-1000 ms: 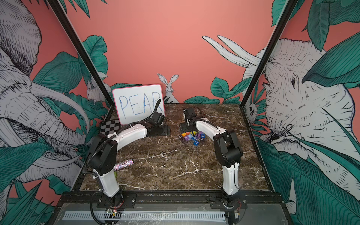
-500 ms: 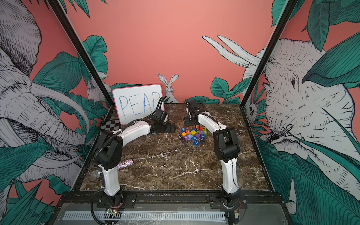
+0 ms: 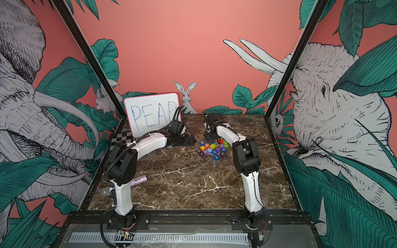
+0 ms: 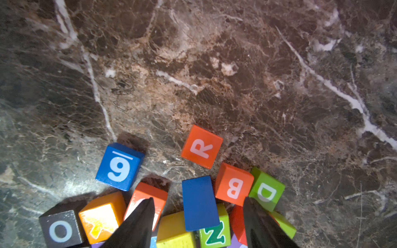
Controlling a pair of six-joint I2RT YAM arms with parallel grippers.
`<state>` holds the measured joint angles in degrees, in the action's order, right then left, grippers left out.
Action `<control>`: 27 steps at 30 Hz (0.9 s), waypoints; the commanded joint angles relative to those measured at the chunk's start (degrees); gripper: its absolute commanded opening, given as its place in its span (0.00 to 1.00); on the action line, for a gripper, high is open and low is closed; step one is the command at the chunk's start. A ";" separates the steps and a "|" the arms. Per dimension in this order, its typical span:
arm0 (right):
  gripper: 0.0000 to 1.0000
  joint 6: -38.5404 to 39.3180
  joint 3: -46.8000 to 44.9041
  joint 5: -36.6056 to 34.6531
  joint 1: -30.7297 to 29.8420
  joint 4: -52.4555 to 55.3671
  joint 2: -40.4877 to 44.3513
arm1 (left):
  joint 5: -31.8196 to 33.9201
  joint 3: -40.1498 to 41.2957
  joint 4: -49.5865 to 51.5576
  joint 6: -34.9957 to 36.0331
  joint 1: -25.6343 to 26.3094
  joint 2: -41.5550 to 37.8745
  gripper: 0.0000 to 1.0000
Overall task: Spell the uppercase word “pear” with letter blocks
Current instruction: Pick up the letter block from the center of the board.
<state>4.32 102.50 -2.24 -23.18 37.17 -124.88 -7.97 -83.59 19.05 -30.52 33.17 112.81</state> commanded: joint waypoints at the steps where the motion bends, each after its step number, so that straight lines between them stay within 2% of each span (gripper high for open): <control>1: 0.66 2.57 0.96 -2.16 0.42 -0.31 -1.81 | -2.67 -1.26 -1.81 -2.16 -0.35 1.17 0.99; 10: 0.59 2.83 2.51 -3.54 0.59 -2.59 -4.46 | -2.62 -1.48 -1.17 -2.08 -0.30 1.09 0.99; 16: 0.58 3.44 4.24 -4.40 0.77 -2.26 -5.14 | -2.54 -1.74 -0.79 -2.00 -0.34 1.00 0.99; 27: 0.59 13.88 4.17 -1.12 0.77 -0.86 -4.41 | -3.27 -3.23 -0.08 -1.93 -0.37 1.97 0.99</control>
<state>13.96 106.34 -4.23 -22.70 35.44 -129.91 -10.79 -85.25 18.04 -31.94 33.17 114.96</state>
